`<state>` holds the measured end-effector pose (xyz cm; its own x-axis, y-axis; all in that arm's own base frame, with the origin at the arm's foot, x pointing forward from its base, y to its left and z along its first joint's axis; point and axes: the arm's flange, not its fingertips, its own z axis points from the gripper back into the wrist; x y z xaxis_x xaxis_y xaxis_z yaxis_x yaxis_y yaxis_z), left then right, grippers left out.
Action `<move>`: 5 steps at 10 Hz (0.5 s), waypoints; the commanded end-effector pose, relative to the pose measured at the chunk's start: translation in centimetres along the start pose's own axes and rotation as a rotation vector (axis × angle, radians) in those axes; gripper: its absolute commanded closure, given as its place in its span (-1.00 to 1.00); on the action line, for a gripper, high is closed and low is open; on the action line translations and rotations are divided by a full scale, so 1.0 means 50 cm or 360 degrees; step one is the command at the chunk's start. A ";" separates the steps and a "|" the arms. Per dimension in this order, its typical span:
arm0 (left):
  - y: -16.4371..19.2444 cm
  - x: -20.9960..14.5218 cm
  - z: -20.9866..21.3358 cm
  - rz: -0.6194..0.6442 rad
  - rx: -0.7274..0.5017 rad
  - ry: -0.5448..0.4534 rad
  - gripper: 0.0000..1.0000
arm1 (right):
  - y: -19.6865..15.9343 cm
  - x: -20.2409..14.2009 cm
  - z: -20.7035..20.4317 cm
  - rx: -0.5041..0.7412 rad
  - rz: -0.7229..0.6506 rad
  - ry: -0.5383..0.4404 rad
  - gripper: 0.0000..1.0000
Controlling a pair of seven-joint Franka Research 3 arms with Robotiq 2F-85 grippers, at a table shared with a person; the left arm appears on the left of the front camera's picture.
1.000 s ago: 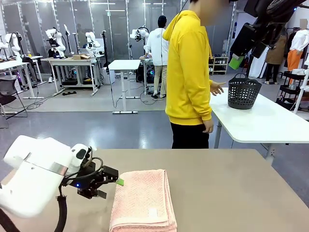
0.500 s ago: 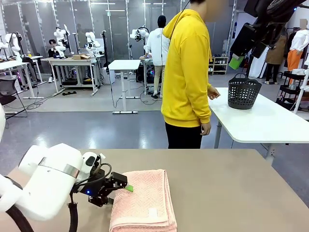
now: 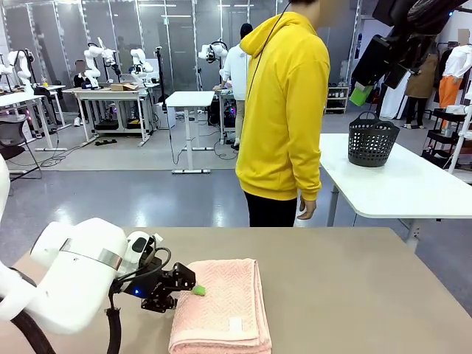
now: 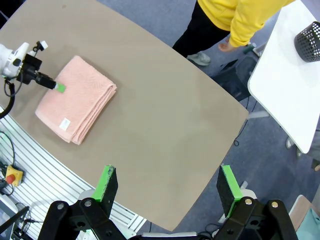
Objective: Fold the towel.
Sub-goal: Pick up the 100 cm Hotel Towel and place it on the left side of the table.
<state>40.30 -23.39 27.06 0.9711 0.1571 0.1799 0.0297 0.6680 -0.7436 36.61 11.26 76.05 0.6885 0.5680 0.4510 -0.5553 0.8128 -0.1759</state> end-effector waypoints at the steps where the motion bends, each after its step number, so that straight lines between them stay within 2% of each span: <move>1: 0.003 0.005 -0.009 -0.0011 -0.0039 -0.0019 1.00 | -0.002 -0.002 0.002 -0.0003 0.0002 0.0011 -1.00; 3: -0.001 0.013 -0.005 -0.0016 -0.0042 -0.0007 0.96 | -0.002 -0.002 0.002 -0.0003 0.0002 0.0011 -1.00; 5: -0.005 0.020 0.003 -0.0027 -0.0045 0.0003 1.00 | -0.002 -0.002 0.002 -0.0003 0.0002 0.0011 -1.00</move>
<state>40.70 -23.13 27.26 0.9702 0.1590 0.1830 0.0323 0.6635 -0.7475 36.61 11.26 76.05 0.6885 0.5680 0.4510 -0.5553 0.8128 -0.1759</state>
